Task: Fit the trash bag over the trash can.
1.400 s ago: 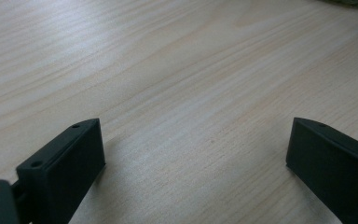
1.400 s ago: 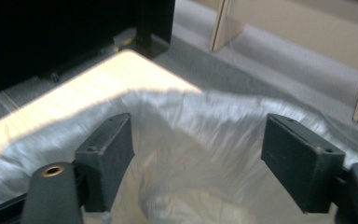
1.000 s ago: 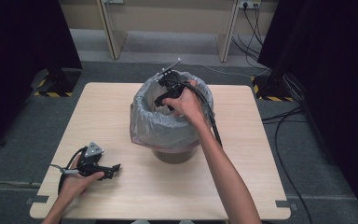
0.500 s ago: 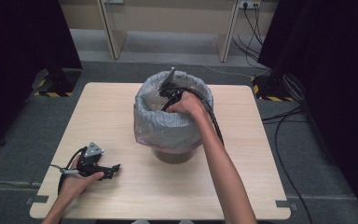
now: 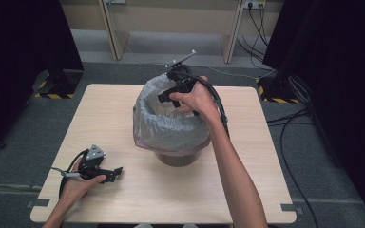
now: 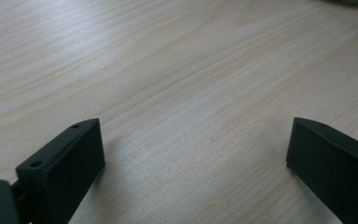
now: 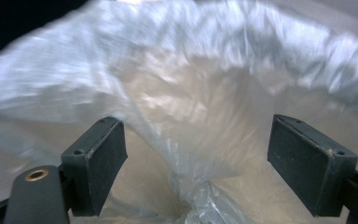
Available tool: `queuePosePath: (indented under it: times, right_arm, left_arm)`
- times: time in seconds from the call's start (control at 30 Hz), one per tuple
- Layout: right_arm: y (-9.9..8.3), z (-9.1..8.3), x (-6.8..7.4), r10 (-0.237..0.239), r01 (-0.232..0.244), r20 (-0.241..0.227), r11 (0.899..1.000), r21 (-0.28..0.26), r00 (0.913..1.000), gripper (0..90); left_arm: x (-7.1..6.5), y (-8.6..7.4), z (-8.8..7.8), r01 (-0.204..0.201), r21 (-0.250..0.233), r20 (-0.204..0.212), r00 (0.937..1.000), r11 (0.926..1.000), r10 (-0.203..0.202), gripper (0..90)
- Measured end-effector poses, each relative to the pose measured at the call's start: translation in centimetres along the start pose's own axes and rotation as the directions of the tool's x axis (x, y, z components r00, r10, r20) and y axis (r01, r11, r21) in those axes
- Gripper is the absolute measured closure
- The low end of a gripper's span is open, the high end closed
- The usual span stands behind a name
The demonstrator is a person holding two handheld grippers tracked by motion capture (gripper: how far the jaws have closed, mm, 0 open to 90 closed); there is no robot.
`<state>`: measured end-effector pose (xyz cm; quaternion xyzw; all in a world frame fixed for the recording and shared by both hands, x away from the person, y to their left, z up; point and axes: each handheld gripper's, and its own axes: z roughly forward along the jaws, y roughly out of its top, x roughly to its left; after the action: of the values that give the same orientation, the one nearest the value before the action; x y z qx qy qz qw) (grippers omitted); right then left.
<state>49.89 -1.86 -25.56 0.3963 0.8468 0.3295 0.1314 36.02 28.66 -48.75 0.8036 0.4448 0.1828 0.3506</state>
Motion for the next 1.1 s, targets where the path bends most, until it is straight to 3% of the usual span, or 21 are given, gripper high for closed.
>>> queuePosePath:
  times: [0.13,0.23,0.3,0.47,0.63,0.77,0.83,0.97,1.1]
  right_arm:
    - [-0.1,-1.3,0.4,-0.027,0.026,-0.014,0.999,-0.047,0.9995,22.2]
    - [0.2,-1.9,0.6,0.008,-0.009,-0.010,0.994,-0.105,0.9999,22.7]
    - [0.4,-1.6,0.5,0.027,-0.028,-0.002,0.993,-0.116,0.9996,22.7]
    - [0.5,0.4,0.4,0.069,-0.065,0.047,0.995,-0.081,0.9965,24.2]
    - [0.5,2.7,0.8,0.063,-0.063,0.074,0.998,-0.012,0.9953,22.5]
    - [0.5,3.3,1.1,0.054,-0.055,0.065,0.998,0.021,0.9964,23.3]
    - [0.5,3.1,1.2,0.051,-0.052,0.047,0.998,0.036,0.9976,23.0]
    - [0.5,1.0,1.1,0.063,-0.063,0.001,0.998,-0.025,0.9980,23.0]
    - [0.6,-0.6,0.5,0.074,-0.072,0.029,0.995,-0.074,0.9968,22.3]
  left_arm:
    - [0.0,0.0,0.0,0.000,0.000,0.000,1.0000,1.0000,0.000,3.2]
    - [0.0,0.0,0.0,0.000,0.000,0.000,1.0000,1.0000,0.000,3.2]
    - [0.0,0.0,0.0,0.000,0.000,0.000,1.0000,1.0000,0.000,3.1]
    - [0.0,0.0,0.0,0.000,0.001,0.000,1.0000,1.0000,0.000,3.1]
    - [0.0,0.0,0.0,0.000,0.001,0.000,1.0000,1.0000,0.000,3.1]
    - [0.0,0.0,0.0,0.000,0.000,0.000,1.0000,1.0000,0.000,3.1]
    - [0.0,0.0,0.0,0.000,0.000,0.000,1.0000,1.0000,0.000,3.1]
    - [0.0,0.0,0.0,0.000,0.000,0.000,1.0000,1.0000,0.000,3.1]
    - [0.0,0.0,0.0,0.000,0.000,0.000,1.0000,1.0000,0.000,3.1]
